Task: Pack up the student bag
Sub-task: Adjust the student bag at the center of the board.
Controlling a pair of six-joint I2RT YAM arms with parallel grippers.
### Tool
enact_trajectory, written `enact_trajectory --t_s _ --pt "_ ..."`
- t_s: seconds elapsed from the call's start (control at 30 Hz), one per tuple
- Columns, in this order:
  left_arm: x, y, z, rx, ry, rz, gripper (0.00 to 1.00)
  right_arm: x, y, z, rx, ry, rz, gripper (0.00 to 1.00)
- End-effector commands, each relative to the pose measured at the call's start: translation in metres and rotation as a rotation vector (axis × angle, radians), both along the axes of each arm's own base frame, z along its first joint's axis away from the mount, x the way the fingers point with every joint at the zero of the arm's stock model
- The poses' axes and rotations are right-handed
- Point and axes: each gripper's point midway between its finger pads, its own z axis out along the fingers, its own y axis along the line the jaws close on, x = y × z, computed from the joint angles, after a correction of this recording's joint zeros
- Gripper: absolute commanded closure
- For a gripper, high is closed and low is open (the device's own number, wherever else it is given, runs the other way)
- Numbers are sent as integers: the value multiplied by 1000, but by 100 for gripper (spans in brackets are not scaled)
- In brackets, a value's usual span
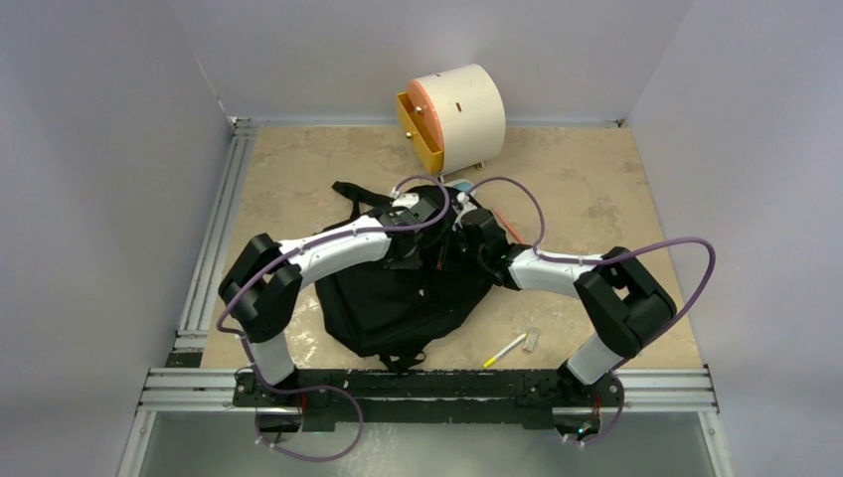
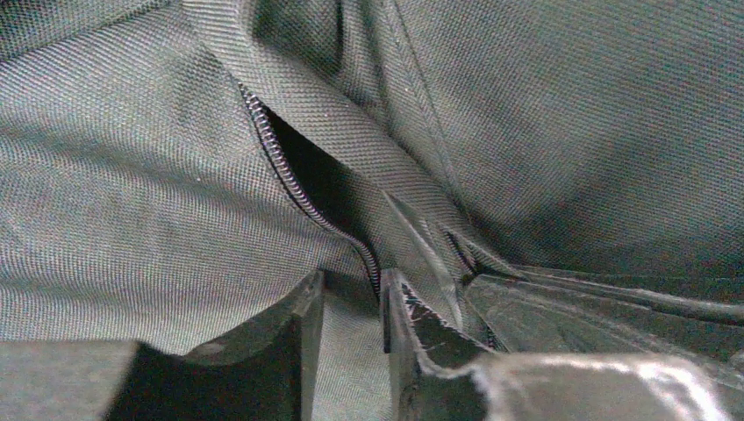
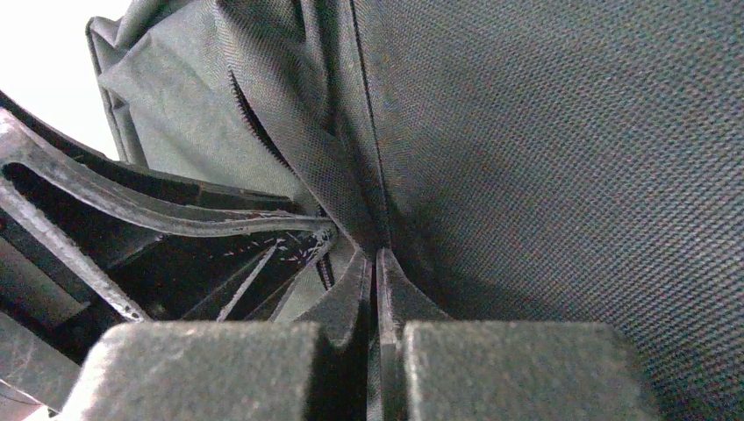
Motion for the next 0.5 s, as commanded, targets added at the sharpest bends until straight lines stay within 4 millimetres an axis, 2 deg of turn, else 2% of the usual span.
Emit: enact_trajectory --t_s 0.0,0.13,0.23,0.37,0.47 --pt "-28 33 -49 187 157 -38 75 0 -9 -5 -25 2 -18 100" --pt "-23 33 -48 208 149 -69 85 0 -10 -6 -31 0 -16 100" --pt "-20 38 -42 235 132 -75 100 -1 -10 -6 -32 -2 -17 100" --pt "-17 50 -26 259 105 -48 100 -1 -11 -6 -31 -1 -22 100" --pt "-15 53 -4 232 64 -35 100 0 -11 -6 -31 -1 -23 100"
